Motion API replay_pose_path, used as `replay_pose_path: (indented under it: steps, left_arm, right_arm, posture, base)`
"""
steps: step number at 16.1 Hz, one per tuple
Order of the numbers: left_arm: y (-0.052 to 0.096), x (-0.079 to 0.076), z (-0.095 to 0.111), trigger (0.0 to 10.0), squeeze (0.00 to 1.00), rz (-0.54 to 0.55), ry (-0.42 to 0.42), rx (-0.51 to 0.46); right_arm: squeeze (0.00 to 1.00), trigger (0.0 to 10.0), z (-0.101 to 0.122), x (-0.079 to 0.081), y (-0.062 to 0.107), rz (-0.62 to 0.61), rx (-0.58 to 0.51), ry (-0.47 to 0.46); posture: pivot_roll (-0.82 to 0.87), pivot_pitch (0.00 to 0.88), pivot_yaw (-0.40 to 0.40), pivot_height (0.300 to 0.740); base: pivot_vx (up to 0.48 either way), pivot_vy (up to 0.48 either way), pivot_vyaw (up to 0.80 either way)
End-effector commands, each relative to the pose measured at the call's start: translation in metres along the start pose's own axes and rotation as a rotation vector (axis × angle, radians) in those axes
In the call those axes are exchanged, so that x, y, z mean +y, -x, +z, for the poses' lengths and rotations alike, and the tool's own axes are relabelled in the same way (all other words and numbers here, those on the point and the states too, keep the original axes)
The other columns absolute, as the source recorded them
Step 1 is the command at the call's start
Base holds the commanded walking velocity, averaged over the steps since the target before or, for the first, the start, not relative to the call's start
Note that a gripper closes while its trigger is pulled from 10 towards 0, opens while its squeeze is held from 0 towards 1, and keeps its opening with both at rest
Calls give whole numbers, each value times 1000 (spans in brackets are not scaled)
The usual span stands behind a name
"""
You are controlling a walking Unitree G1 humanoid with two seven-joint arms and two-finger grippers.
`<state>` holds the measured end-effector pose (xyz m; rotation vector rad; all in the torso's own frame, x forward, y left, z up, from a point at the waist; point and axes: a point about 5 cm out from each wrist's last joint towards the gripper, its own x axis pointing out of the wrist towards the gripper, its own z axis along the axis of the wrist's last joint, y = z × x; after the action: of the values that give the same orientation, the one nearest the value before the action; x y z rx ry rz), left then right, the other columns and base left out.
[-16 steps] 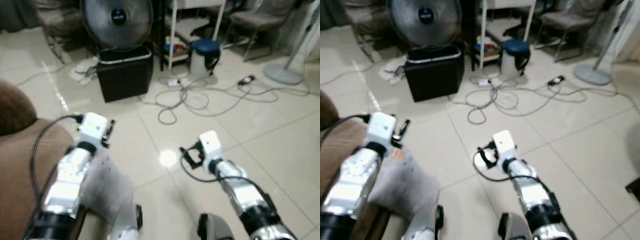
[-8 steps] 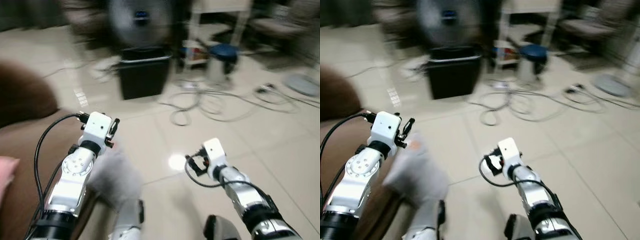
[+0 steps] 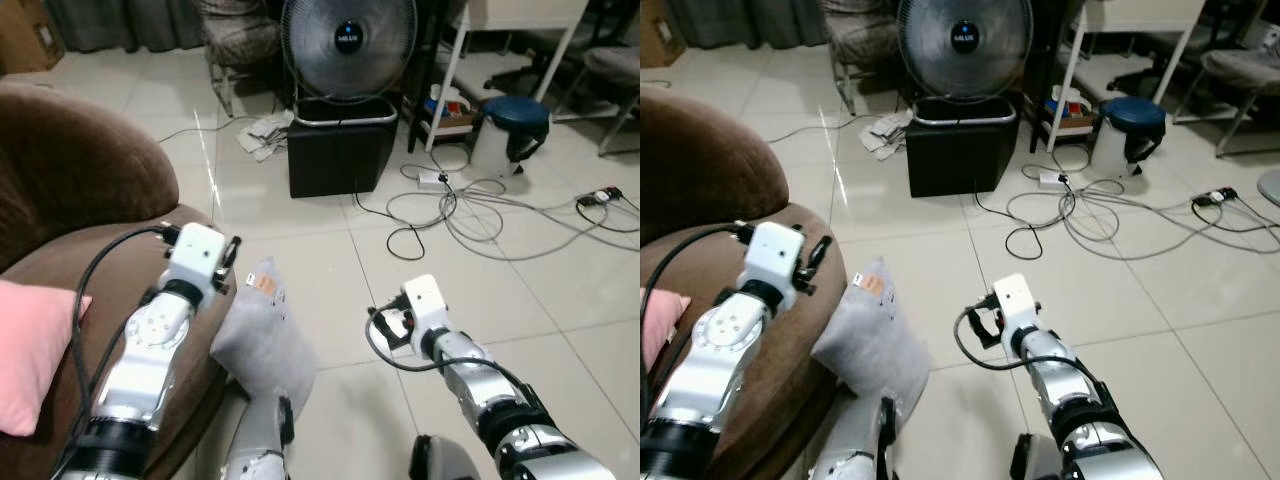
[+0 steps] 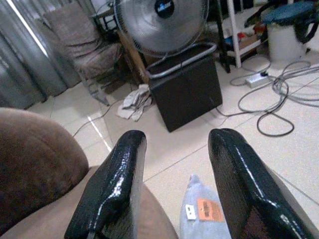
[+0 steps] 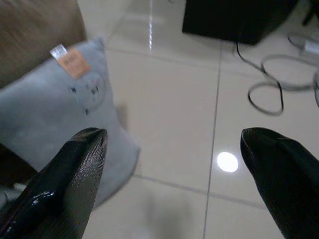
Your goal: Move the pillow to the sofa from floor
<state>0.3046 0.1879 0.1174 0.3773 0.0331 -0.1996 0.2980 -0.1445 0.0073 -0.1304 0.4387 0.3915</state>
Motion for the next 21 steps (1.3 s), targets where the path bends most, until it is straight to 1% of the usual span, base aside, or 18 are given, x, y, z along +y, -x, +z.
replay_pose_path:
  steps: [1, 2, 3, 4, 6, 8, 9, 10, 13, 15, 18, 20, 21]
  left_arm:
    - [-2, -1, -1, 10000, 0, -13, -6, 10]
    - [-2, -2, -2, 10000, 0, -14, -4, 9]
    - [-4, -2, -4, 10000, 0, -21, 6, 19]
    - [-5, -2, -6, 10000, 0, -17, -3, 34]
    - [-7, 1, -7, 10000, 0, 0, 15, 42]
    - [-9, 1, -8, 10000, 0, -4, 7, 41]
    - [-9, 2, -8, 10000, 0, -4, 6, 43]
    - [-10, 2, -8, 10000, 0, 1, 7, 41]
    - [-13, 7, -6, 10000, 0, 20, 15, 25]
    - [-13, 7, -2, 10000, 0, 19, 25, 4]
    - [-14, 5, -2, 10000, 0, 5, 23, -9]
    - [-13, 4, -2, 10000, 0, -3, 21, -10]
    - [-13, 4, -2, 10000, 0, -8, 19, -10]
  right_arm:
    - [0, 10000, -2, -7, 2, -25, 6, 1]
    - [0, 10000, -2, -9, 3, -28, 7, 2]
    - [0, 10000, -2, -14, 4, -52, 12, 0]
    - [0, 10000, -2, -17, 4, -61, 15, 0]
    - [0, 10000, -4, -22, 5, -83, 31, -21]
    - [0, 10000, 4, -27, 5, -82, 7, -18]
    - [0, 10000, 5, -27, 4, -82, 3, -16]
    - [0, 10000, 11, -24, 2, -72, -19, 0]
    - [0, 10000, 25, -18, -1, -46, -77, 31]
    - [0, 10000, 29, -17, -1, -46, -97, 31]
    - [0, 10000, 37, -13, 3, -35, -121, 70]
    - [0, 10000, 43, -9, 7, -38, -141, 61]
    - [0, 10000, 46, -8, 8, -43, -155, 41]
  posture:
    - [178, 0, 4, 606]
    - [178, 0, 4, 606]
    - [168, 0, 7, 606]
    - [168, 0, 7, 606]
    - [167, 0, 5, 606]
    - [171, 0, -3, 606]
    - [171, 0, -3, 606]
    - [173, 0, -8, 606]
    - [169, 0, -7, 606]
    - [166, 0, -6, 606]
    - [160, 0, 1, 606]
    - [160, 0, 4, 606]
    - [160, 0, 4, 606]
  base:
    - [0, 0, 0]
    - [0, 0, 0]
    - [0, 0, 0]
    - [0, 0, 0]
    - [0, 0, 0]
    - [0, 0, -800]
    - [0, 0, -800]
    - [0, 0, -800]
    - [0, 0, 0]
    - [0, 0, 0]
    - [293, 0, 0]
    - [309, 0, 481]
    - [311, 0, 0]
